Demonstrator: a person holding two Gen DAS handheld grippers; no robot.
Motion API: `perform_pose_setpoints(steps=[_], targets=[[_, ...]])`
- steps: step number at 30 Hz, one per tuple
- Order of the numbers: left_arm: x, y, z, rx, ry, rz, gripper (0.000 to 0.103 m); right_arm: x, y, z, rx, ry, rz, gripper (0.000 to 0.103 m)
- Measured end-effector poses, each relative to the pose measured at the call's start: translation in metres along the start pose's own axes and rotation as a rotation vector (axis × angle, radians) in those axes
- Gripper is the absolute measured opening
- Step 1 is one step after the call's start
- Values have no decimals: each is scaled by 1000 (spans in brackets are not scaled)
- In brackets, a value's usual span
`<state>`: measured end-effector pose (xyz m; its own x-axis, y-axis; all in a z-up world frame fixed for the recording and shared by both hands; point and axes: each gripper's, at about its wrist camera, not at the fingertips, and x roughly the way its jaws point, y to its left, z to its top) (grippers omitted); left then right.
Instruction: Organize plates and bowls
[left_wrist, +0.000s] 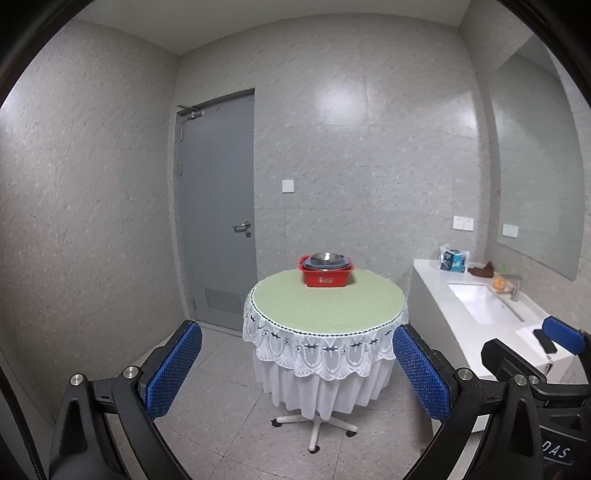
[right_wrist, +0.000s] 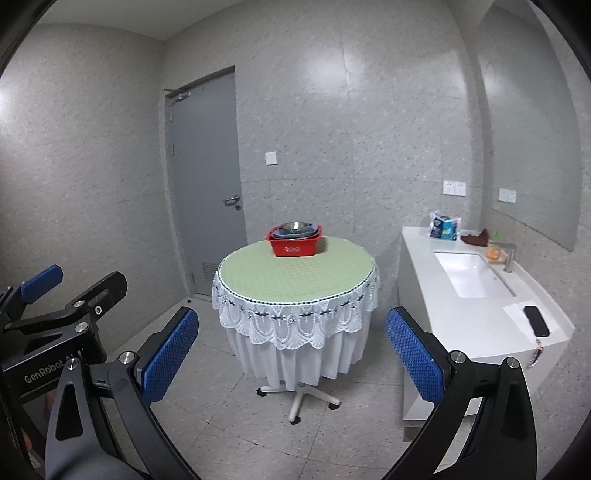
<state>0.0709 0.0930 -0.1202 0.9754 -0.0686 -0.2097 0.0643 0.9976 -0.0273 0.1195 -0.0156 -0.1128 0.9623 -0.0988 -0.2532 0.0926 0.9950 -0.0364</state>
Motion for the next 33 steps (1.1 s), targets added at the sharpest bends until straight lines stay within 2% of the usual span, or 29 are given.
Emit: perform_pose_setpoints(steps=[10,33], targets=[[16,-6,-4,6,-17,-23,102,-21,-15,-12,10,-17,-26,103],[38,-42,-13,23,-48,-16,102,-30,-55,-20,16,-42,-14,103]])
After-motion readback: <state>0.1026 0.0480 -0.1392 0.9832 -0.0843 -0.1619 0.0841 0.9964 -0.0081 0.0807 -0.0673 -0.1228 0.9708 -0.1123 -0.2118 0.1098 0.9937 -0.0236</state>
